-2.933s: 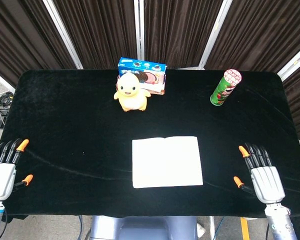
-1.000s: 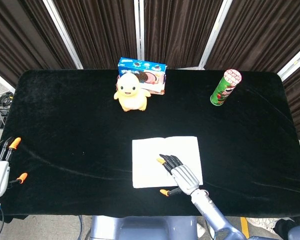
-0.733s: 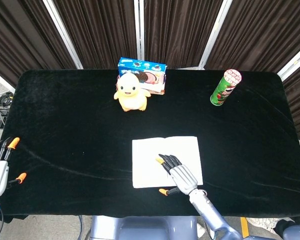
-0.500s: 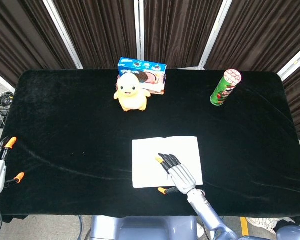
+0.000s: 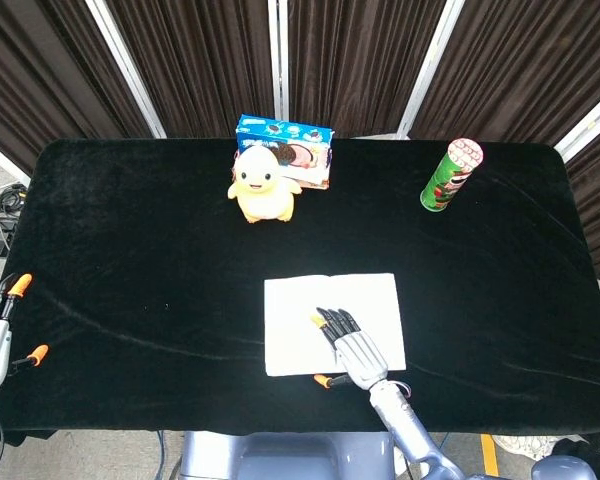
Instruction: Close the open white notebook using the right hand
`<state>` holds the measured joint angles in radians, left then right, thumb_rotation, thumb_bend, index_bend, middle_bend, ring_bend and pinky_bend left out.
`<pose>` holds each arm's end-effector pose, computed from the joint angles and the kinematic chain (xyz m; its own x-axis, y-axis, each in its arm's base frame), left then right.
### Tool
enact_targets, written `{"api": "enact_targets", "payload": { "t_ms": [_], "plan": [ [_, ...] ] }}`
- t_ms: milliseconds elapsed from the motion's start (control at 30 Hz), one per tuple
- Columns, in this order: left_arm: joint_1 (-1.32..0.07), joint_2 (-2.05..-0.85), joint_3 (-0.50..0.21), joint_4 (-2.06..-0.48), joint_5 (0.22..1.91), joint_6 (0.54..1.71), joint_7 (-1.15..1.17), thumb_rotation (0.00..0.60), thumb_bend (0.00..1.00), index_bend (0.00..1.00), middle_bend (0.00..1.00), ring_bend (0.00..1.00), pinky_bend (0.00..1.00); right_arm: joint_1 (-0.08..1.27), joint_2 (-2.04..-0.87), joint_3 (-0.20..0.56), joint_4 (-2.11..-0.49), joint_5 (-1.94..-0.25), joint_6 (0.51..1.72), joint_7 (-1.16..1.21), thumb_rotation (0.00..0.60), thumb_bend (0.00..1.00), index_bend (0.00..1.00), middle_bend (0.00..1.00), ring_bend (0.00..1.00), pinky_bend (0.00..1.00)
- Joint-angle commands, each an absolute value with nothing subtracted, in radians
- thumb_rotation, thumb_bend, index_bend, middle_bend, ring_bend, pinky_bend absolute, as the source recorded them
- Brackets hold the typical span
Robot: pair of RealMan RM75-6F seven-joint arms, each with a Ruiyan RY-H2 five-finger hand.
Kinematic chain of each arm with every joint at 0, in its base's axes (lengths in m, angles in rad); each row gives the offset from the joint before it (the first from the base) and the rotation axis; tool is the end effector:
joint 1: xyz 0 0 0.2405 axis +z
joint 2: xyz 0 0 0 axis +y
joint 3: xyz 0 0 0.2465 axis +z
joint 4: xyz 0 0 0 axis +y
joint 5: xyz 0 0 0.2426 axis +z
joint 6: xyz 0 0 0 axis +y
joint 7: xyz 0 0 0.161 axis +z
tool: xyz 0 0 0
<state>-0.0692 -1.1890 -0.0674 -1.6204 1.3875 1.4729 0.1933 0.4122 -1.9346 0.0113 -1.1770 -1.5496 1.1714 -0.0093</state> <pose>-0.3236 0.1975 0.1080 0.4861 0.0292 0.8734 0.8669 0.1100 -0.4862 -0.1622 -0.2362 -0.1506 0.1768 -0.3367 0.9249 -0.9242 -0.3801 0.0383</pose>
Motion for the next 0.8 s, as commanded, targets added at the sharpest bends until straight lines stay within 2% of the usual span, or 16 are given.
{"api": "enact_targets", "payload": {
  "t_ms": [33,200,467,667,800],
  "plan": [
    [-0.070,-1.188,-0.067,-1.621,1.387,1.471,0.193,0.600,0.18,0.00,0.00,0.00,0.00,0.409,-1.951,0.012,-1.153,-1.549,1.181,-0.024,0.600,0.10,0.00,0.00,0.00,0.00],
    [-0.071,-1.187,-0.068,-1.622,1.388,1.472,0.187,0.600,0.18,0.00,0.00,0.00,0.00,0.389,-2.014,0.027,-1.067,-1.569,1.267,-0.020,0.600,0.11,0.00,0.00,0.00,0.00],
    [-0.069,-1.187,-0.066,-1.625,1.392,1.477,0.184,0.600,0.18,0.00,0.00,0.00,0.00,0.365,-2.108,0.056,-0.932,-1.610,1.428,0.036,0.600,0.26,0.00,0.00,0.00,0.00],
    [-0.068,-1.189,-0.065,-1.626,1.398,1.483,0.186,0.600,0.18,0.00,0.00,0.00,0.00,0.355,-2.116,0.086,-0.940,-1.588,1.454,0.026,0.600,0.30,0.00,0.00,0.00,0.00],
    [-0.068,-1.192,-0.064,-1.625,1.399,1.483,0.191,0.600,0.18,0.00,0.00,0.00,0.00,0.336,-2.105,0.123,-1.000,-1.548,1.473,0.016,0.600,0.34,0.00,0.00,0.00,0.00]
  ]
}}
